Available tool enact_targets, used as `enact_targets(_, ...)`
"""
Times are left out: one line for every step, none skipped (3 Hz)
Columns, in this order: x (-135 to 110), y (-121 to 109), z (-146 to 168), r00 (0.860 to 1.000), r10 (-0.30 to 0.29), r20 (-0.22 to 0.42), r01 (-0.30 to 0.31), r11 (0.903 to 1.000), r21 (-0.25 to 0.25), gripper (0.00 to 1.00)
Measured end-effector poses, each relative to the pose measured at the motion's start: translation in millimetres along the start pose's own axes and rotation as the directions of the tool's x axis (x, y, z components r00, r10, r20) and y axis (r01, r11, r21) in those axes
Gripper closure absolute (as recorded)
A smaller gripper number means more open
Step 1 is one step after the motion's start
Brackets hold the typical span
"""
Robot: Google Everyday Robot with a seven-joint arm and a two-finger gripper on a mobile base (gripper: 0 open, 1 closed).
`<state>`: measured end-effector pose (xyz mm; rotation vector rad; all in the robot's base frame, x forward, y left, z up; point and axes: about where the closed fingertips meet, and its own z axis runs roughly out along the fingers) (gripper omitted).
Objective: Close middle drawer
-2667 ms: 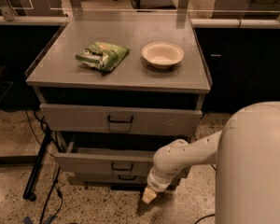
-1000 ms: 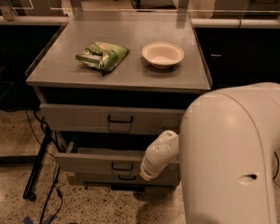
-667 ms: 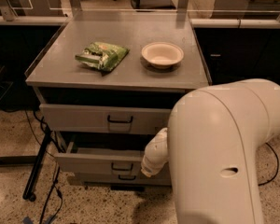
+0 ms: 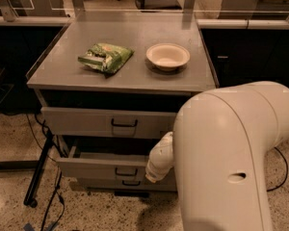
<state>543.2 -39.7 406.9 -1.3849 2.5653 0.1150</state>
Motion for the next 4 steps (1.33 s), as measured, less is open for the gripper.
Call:
enact_targets(0.0, 0.0, 0.0, 1.0, 0.0, 0.0, 0.0, 1.0, 0.0, 0.36)
enact_targets(0.0, 0.0, 0.0, 1.0, 0.0, 0.0, 0.0, 1.0, 0.0, 0.12)
enact_targets(0.1, 0.1, 0.1, 1.0, 0.0, 0.0, 0.0, 1.0, 0.0, 0.0)
enact_targets(0.1, 0.1, 0.1, 1.0, 0.0, 0.0, 0.0, 1.0, 0.0, 0.0)
